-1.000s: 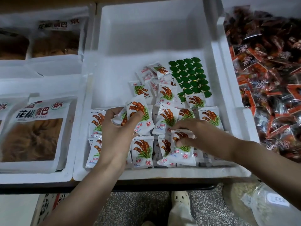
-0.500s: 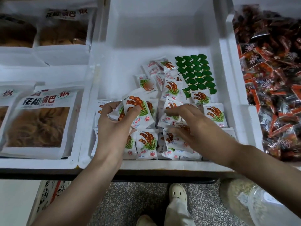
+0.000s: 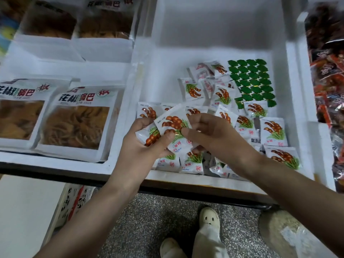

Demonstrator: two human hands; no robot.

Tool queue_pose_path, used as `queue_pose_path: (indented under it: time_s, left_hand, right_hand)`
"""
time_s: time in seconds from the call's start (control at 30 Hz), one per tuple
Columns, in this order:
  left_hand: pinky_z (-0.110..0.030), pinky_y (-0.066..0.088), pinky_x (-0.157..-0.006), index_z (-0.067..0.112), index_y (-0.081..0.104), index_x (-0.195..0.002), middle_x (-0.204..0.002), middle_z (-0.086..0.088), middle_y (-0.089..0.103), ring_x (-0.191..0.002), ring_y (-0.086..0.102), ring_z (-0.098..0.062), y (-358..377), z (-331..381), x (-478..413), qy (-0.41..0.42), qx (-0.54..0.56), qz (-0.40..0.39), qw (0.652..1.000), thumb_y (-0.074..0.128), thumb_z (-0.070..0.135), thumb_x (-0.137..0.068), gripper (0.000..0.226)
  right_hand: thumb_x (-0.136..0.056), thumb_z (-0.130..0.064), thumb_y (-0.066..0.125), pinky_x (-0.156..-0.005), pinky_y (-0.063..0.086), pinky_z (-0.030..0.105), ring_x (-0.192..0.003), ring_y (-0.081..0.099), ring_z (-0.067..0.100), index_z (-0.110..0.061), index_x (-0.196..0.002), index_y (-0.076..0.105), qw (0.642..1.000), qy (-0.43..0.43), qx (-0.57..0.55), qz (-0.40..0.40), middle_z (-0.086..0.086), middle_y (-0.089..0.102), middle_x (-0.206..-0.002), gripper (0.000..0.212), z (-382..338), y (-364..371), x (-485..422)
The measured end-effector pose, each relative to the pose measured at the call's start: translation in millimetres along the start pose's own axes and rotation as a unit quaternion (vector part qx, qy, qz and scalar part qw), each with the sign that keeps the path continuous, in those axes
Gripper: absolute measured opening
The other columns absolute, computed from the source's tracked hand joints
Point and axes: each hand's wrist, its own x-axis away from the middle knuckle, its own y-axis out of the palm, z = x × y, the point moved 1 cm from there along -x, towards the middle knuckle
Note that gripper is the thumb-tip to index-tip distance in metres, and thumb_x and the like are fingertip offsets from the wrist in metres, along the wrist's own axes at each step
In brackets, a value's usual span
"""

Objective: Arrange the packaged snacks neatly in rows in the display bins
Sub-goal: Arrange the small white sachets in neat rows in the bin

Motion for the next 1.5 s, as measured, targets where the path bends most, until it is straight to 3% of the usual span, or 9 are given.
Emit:
queue_pose_path:
  time_s: [0.17, 0.37, 0.5, 0.8, 1.07, 1.2, 1.3, 1.4, 1.5]
  left_hand:
    - [-0.022, 0.056, -0.059, 0.013, 0.055, -0.097, -0.091, -0.004, 0.071, -0.078, 0.071, -0.013, -18.1, -8.3, 2.5, 0.001, -0.003, 0.032, 0.999, 0.067, -0.004, -0.079, 0.027]
    - [-0.02, 0.055, -0.057, 0.015, 0.048, -0.092, -0.082, -0.001, 0.067, -0.073, 0.071, -0.011, -33.8, -4.8, 0.8, 0.006, 0.041, 0.119, 0.992, 0.056, 0.001, -0.091, 0.015]
    - [-0.015, 0.053, -0.056, 0.013, 0.052, -0.096, -0.091, -0.005, 0.066, -0.071, 0.068, -0.003, -39.2, -8.2, 2.3, 0.002, -0.003, 0.114, 0.993, 0.06, 0.004, -0.089, 0.014]
    - [-0.012, 0.049, -0.06, 0.027, 0.059, -0.087, -0.095, -0.005, 0.07, -0.076, 0.067, -0.009, -40.4, -18.7, 1.7, -0.017, -0.062, 0.103, 0.993, 0.07, 0.015, -0.082, 0.017]
    - [-0.034, 0.052, -0.087, 0.026, 0.065, -0.105, -0.105, -0.001, 0.069, -0.097, 0.067, -0.018, -33.4, -25.1, 0.4, -0.041, -0.039, 0.08, 0.995, 0.069, 0.018, -0.083, 0.024]
    - [-0.025, 0.054, -0.076, 0.021, 0.06, -0.104, -0.093, -0.002, 0.073, -0.089, 0.069, -0.013, -27.4, -20.1, -0.8, -0.008, -0.066, 0.025, 0.998, 0.071, 0.008, -0.079, 0.03]
    - [-0.028, 0.054, -0.074, 0.023, 0.062, -0.092, -0.088, 0.001, 0.074, -0.083, 0.069, -0.009, -19.3, -12.2, -4.5, 0.054, -0.152, -0.071, 0.984, 0.07, 0.009, -0.079, 0.021]
    - [-0.027, 0.053, -0.075, 0.024, 0.064, -0.088, -0.088, 0.004, 0.072, -0.084, 0.067, -0.007, -7.5, -5.5, -8.8, 0.1, -0.21, -0.121, 0.965, 0.071, 0.011, -0.079, 0.017]
    - [-0.022, 0.051, -0.075, 0.024, 0.059, -0.092, -0.095, 0.005, 0.07, -0.091, 0.065, -0.006, 5.5, -2.6, -10.8, 0.105, -0.231, -0.153, 0.955, 0.072, 0.016, -0.079, 0.02]
  right_hand:
    - [-0.078, -0.021, 0.072, -0.062, 0.059, 0.03, -0.076, 0.068, 0.013, -0.03, -0.1, 0.055, 0.991, 0.046, 0.11, -0.061, 0.0, 0.065, -0.095, 0.029, 1.4, 4.7, -1.4]
    - [-0.082, -0.029, 0.07, -0.06, 0.059, 0.036, -0.078, 0.065, 0.012, -0.021, -0.109, 0.045, 0.979, 0.106, 0.156, 0.081, -0.006, 0.06, -0.094, 0.038, 17.8, 15.8, -6.8]
    - [-0.085, -0.041, 0.064, -0.068, 0.055, 0.04, -0.074, 0.063, 0.013, -0.022, -0.111, 0.042, 0.937, 0.032, 0.328, 0.117, -0.009, 0.063, -0.082, 0.038, 24.3, 28.8, -5.8]
    - [-0.091, -0.029, 0.06, -0.06, 0.046, 0.023, -0.071, 0.06, 0.014, -0.017, -0.122, 0.045, 0.937, -0.025, 0.341, 0.068, -0.007, 0.055, -0.078, 0.037, 36.0, 41.5, -6.8]
    - [-0.097, -0.022, 0.049, -0.073, 0.044, 0.033, -0.105, 0.055, 0.027, -0.022, -0.144, 0.032, 0.862, -0.126, 0.487, 0.064, 0.007, 0.044, -0.126, 0.05, 36.6, 38.7, -4.1]
    - [-0.09, 0.006, 0.048, -0.089, 0.046, 0.022, -0.113, 0.049, 0.015, -0.017, -0.141, 0.037, 0.919, -0.179, 0.347, 0.057, 0.003, 0.044, -0.13, 0.058, 22.8, 23.5, 3.7]
    - [-0.077, 0.015, 0.05, -0.075, 0.036, -0.001, -0.097, 0.046, -0.01, -0.024, -0.134, 0.045, 0.933, -0.15, 0.327, -0.031, -0.013, 0.049, -0.114, 0.069, 7.0, 13.8, 13.8]
    - [-0.08, 0.004, 0.057, -0.072, 0.036, -0.001, -0.086, 0.048, -0.019, -0.034, -0.122, 0.049, 0.941, -0.105, 0.307, -0.095, -0.029, 0.049, -0.099, 0.058, -3.7, 3.7, 23.0]
    - [-0.082, -0.016, 0.068, -0.066, 0.046, 0.011, -0.074, 0.057, -0.004, -0.036, -0.109, 0.055, 0.962, -0.081, 0.244, -0.088, -0.021, 0.061, -0.085, 0.036, -6.2, -4.0, 24.2]
